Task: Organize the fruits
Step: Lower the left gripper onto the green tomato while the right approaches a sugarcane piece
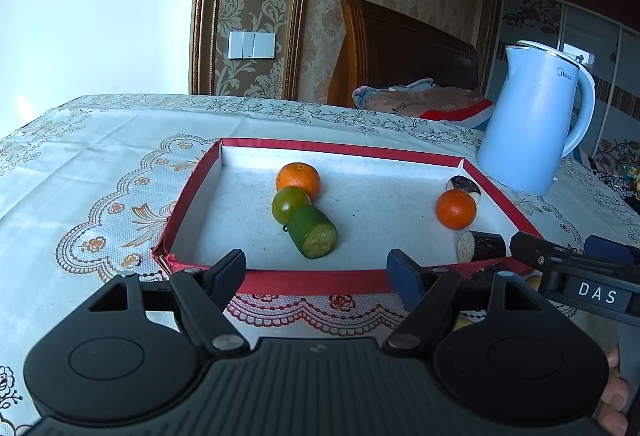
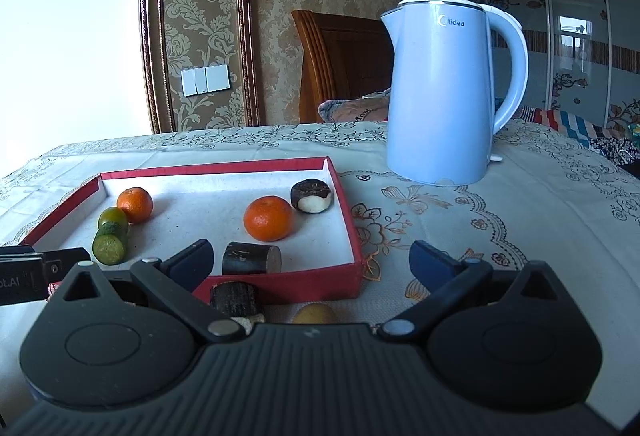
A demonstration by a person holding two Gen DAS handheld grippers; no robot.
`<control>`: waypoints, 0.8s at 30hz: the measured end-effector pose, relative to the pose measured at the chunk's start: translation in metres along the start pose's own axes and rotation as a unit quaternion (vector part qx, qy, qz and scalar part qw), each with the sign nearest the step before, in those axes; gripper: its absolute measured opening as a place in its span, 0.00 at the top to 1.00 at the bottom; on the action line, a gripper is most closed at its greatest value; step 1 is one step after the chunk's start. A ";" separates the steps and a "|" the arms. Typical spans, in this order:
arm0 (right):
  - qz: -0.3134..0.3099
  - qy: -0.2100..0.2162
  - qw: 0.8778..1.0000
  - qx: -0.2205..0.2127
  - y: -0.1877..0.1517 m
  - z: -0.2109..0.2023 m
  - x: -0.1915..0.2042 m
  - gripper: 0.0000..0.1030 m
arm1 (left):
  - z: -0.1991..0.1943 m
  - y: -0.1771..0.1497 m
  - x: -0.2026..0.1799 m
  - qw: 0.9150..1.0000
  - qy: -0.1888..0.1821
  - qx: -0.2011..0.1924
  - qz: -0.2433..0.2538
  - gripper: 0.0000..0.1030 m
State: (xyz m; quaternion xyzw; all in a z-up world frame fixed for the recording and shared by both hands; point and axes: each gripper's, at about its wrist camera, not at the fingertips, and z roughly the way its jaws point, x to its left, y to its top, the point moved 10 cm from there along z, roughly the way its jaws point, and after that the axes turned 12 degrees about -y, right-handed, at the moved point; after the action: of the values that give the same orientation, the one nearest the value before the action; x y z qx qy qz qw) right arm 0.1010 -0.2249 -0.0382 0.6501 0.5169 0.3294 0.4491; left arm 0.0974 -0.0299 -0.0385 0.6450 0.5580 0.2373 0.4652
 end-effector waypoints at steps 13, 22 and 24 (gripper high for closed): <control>0.014 -0.009 1.000 0.011 -0.007 -0.007 -0.015 0.00 | -0.010 -0.016 -0.015 0.999 -0.039 0.020 0.000 0.24; 0.053 -0.026 0.998 0.016 -0.010 -0.012 -0.043 0.00 | -0.019 -0.031 -0.043 0.996 -0.078 0.035 0.018 0.24; 0.064 -0.031 0.997 0.016 -0.011 -0.013 -0.050 0.00 | -0.020 -0.033 -0.048 0.996 -0.083 0.038 0.018 0.24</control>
State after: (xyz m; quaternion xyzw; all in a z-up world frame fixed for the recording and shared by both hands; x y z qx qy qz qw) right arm 0.0729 -0.2700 -0.0416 0.6990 0.4651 0.3286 0.4327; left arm 0.0517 -0.0700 -0.0482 0.6897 0.5140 0.1700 0.4808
